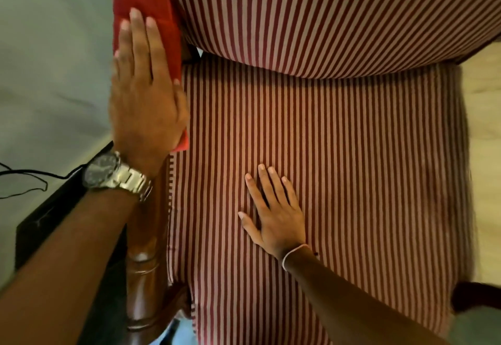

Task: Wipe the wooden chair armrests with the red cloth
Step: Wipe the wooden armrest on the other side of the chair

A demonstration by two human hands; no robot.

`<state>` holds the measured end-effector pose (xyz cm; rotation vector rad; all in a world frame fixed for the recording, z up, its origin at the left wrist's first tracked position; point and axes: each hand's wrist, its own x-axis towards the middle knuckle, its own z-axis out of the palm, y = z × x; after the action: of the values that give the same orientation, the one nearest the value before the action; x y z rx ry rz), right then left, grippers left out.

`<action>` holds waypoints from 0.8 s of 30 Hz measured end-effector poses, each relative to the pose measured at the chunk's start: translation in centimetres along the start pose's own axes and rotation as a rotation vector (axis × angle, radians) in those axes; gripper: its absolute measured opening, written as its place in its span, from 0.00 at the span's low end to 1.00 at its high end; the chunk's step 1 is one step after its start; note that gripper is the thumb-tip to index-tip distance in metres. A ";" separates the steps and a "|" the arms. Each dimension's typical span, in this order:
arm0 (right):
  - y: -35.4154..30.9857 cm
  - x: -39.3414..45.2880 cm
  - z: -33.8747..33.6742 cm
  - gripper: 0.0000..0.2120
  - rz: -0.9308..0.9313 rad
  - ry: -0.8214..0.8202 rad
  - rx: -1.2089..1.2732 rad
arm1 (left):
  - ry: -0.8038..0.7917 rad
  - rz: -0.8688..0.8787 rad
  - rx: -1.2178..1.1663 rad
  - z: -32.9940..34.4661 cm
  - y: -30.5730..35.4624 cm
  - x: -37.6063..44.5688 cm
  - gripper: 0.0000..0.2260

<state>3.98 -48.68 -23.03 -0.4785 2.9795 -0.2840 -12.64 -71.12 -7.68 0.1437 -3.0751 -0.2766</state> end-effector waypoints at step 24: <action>0.3 -0.3 0.4 0.35 -0.009 0.029 -0.029 | -0.125 0.008 0.050 -0.3 -0.3 -14.1 0.30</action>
<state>4.24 -48.33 -23.46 -0.4951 3.0140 -0.2505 1.46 -70.13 -8.04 0.1208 -3.2072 -0.2159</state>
